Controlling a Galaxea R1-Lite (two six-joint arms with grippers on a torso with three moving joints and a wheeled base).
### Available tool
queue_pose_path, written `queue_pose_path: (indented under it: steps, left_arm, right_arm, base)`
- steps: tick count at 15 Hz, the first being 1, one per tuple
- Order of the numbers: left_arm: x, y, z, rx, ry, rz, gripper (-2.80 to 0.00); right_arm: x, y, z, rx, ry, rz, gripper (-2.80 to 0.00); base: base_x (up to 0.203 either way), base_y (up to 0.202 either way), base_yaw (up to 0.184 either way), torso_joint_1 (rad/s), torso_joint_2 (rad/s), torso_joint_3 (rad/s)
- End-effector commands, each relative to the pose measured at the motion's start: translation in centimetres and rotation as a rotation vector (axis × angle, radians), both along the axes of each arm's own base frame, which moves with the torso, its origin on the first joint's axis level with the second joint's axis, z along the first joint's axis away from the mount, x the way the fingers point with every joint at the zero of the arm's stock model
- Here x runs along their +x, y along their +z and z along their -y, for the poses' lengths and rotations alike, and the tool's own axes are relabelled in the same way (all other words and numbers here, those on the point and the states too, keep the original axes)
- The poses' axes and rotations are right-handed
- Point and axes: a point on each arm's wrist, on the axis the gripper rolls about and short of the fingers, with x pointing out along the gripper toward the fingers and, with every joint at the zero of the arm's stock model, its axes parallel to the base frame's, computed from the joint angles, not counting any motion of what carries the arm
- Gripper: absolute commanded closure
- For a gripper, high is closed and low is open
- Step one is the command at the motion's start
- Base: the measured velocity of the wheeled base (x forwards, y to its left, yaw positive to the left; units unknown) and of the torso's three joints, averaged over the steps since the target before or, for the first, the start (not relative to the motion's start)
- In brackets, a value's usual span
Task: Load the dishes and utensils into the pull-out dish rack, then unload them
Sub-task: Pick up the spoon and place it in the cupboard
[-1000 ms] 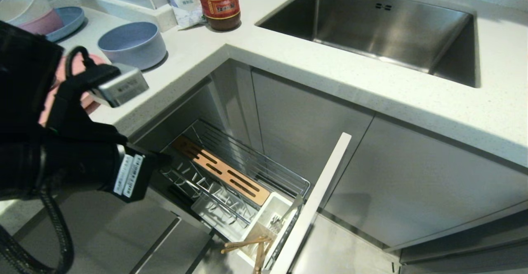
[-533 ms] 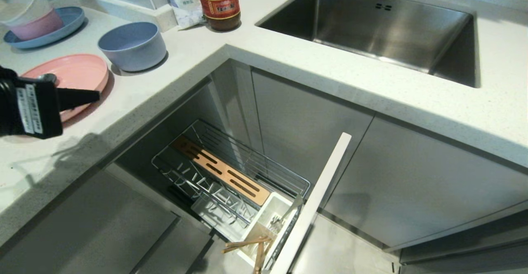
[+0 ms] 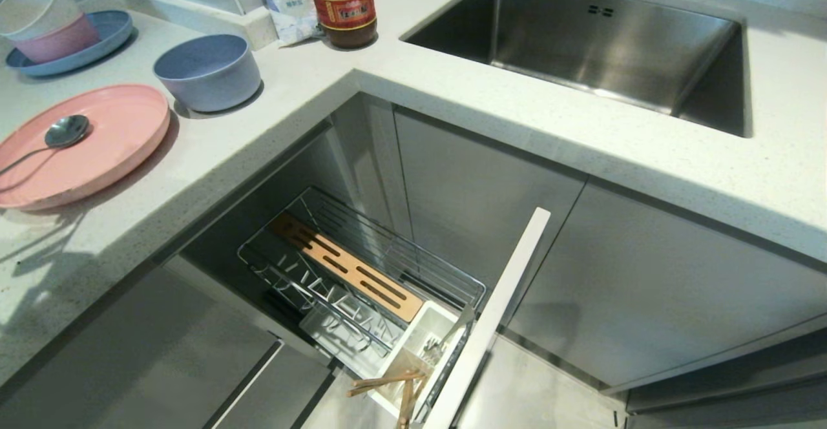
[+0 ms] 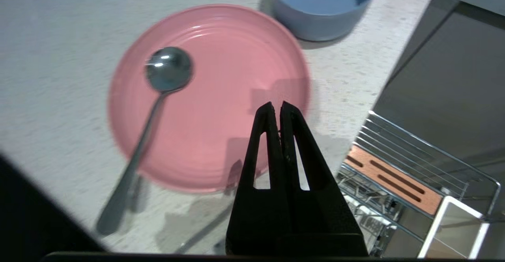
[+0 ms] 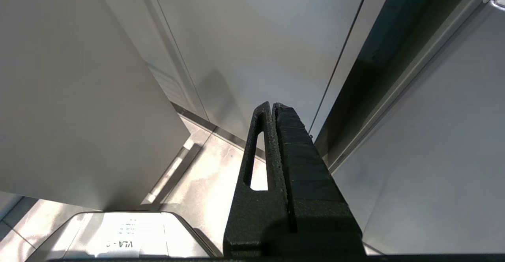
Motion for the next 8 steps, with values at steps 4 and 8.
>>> queue_pose_path:
  steps: [4, 8]
  left_arm:
    - [0.4, 1.2, -2.6, -0.022, 0.154, -0.032, 0.0]
    - [1.3, 1.4, -4.1, -0.097, 0.158, -0.154, 0.0]
  right_arm:
    - [0.0, 0.0, 0.0, 0.0, 0.001, 0.003, 0.0]
    - [0.0, 0.0, 0.0, 0.0, 0.001, 0.003, 0.0]
  base:
    - [0.0, 0.0, 0.0, 0.0, 0.0, 0.0]
    - [0.0, 0.0, 0.0, 0.0, 0.0, 0.0]
